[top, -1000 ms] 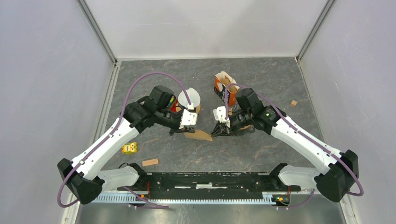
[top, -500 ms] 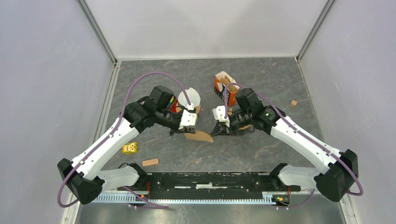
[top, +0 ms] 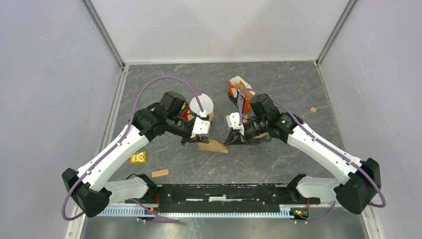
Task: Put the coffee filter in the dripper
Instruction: Place the coffee filter in the coffee dripper.
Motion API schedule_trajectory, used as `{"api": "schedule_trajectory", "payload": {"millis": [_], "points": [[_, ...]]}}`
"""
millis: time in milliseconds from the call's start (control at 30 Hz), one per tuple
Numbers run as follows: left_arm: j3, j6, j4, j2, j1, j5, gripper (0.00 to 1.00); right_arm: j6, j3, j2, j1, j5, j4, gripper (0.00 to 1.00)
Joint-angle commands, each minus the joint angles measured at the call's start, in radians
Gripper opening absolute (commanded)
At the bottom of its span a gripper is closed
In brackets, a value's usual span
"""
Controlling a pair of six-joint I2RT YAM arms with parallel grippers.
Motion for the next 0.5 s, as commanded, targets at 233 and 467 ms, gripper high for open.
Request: {"api": "schedule_trajectory", "payload": {"millis": [233,467], "points": [[-0.012,0.042,0.032,-0.006,-0.005,-0.033,0.02,-0.021,-0.015,-0.017,-0.003,-0.032,-0.001,0.12],[-0.013,0.030,0.042,-0.006,-0.005,-0.035,0.02,0.002,-0.012,-0.010,-0.003,-0.025,0.017,0.14]]}}
